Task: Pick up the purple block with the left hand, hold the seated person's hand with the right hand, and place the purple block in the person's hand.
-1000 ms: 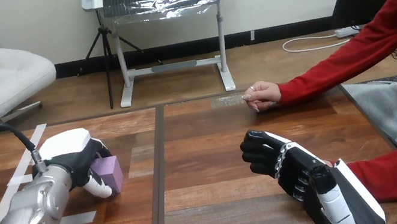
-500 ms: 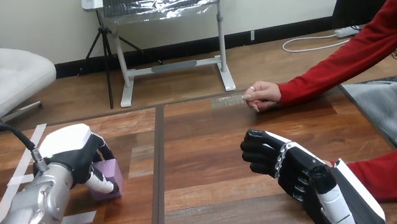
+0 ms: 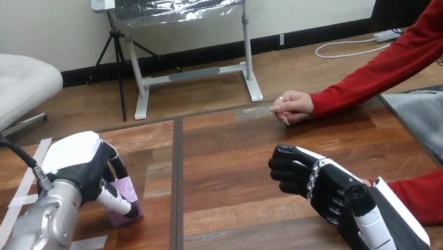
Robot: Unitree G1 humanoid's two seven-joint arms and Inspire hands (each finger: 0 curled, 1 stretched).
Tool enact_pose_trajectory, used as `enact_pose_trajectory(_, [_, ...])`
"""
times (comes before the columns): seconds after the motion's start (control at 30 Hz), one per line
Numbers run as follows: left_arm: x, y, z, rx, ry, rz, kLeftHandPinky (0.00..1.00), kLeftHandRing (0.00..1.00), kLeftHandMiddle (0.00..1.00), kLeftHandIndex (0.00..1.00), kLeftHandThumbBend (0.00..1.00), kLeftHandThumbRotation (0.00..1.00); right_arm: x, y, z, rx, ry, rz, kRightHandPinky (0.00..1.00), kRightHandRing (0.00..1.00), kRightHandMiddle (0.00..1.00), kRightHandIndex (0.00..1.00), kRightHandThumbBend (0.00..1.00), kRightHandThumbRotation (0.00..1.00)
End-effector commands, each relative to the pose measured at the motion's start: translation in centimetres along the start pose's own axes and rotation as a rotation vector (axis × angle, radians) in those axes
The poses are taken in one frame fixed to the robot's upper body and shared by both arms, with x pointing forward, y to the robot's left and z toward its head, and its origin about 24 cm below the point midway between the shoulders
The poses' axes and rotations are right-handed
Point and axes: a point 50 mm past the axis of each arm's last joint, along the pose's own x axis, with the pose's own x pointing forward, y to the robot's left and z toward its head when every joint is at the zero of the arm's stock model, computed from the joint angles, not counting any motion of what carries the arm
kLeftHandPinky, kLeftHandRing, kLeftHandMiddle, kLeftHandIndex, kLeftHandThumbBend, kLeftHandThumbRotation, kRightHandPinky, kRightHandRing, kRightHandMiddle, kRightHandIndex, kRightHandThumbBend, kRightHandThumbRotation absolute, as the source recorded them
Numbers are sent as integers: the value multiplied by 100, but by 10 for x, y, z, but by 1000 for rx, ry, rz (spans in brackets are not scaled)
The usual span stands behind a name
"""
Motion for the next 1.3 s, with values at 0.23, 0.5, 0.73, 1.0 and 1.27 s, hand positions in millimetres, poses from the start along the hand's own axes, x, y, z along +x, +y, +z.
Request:
enact_pose_trajectory(0.23, [6,24,10,-54,-31,103,31,39,46,48,68,0,16,-3,18,-21,-106,0,87,86,85,85,78,100])
enact_pose_trajectory(0.5, [6,26,10,-73,-28,100,35,43,49,48,67,0,17,-6,16,-22,-103,-11,87,86,85,85,77,100])
enact_pose_trajectory(0.73, [6,27,10,-86,-29,97,37,44,50,48,68,0,20,-11,15,-55,-112,-24,89,88,87,88,75,100])
enact_pose_trajectory(1.0, [6,29,12,-99,-36,103,40,47,52,48,69,0,32,-29,21,-156,-141,-37,92,90,90,90,75,100])
enact_pose_trajectory(1.27, [5,30,14,-116,-56,124,40,47,52,48,71,0,45,-54,35,-289,-187,-109,89,87,88,88,78,100])
